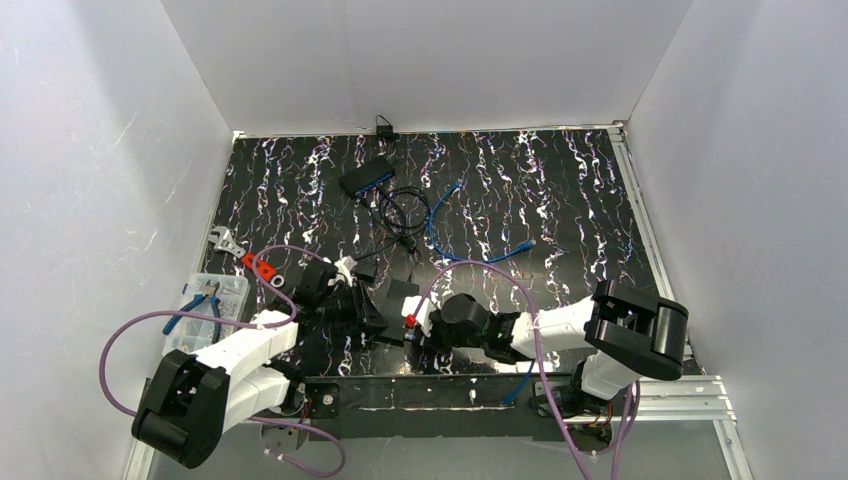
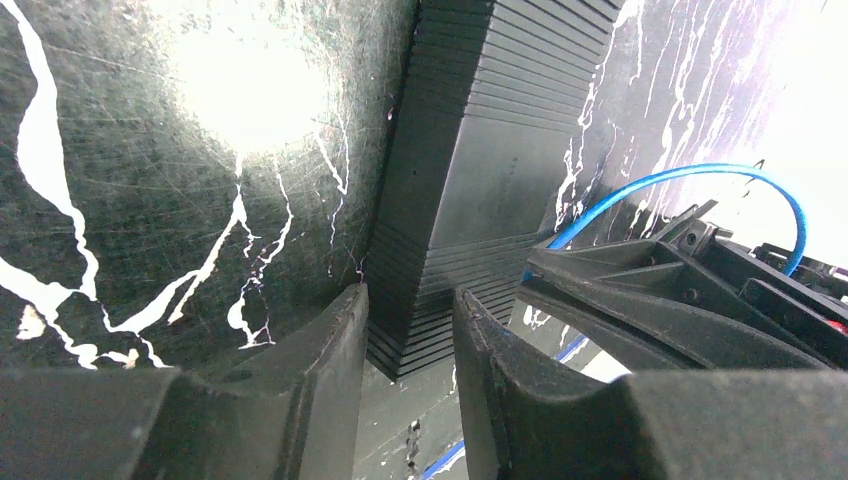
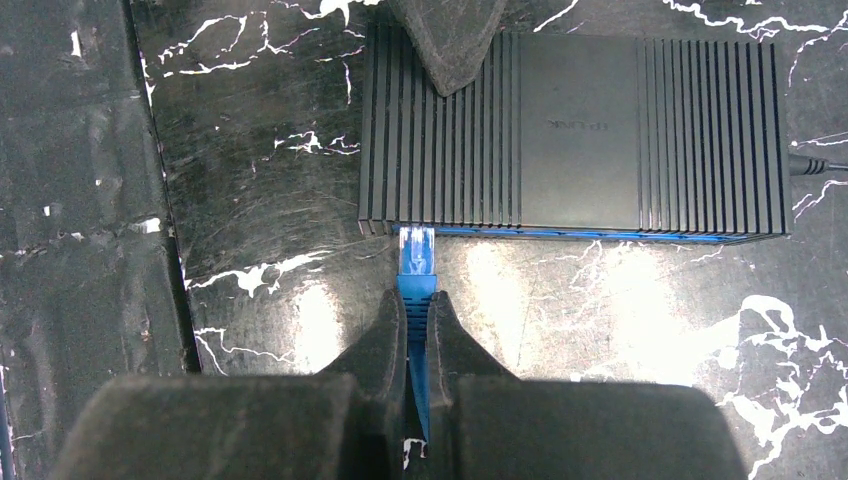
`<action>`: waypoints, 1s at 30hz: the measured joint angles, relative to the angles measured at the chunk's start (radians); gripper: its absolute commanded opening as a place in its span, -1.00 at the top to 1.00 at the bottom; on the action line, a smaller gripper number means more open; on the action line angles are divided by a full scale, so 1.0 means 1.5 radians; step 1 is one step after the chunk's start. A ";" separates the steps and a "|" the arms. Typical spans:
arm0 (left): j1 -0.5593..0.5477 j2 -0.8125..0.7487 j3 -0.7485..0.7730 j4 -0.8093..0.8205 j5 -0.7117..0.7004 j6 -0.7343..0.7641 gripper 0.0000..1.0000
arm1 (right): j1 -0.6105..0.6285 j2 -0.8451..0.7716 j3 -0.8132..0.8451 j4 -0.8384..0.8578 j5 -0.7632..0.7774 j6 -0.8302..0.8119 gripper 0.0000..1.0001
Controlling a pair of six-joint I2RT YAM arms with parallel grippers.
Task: Insert the plug into the switch port
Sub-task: Insert the connector into the switch port.
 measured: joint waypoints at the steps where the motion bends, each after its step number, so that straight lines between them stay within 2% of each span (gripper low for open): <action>1: 0.000 -0.001 -0.001 0.003 -0.001 0.000 0.49 | -0.002 0.001 0.002 -0.002 -0.002 0.003 0.97; 30: 0.000 -0.033 -0.028 0.059 -0.046 -0.022 0.65 | -0.034 0.023 0.108 -0.150 -0.018 0.048 0.97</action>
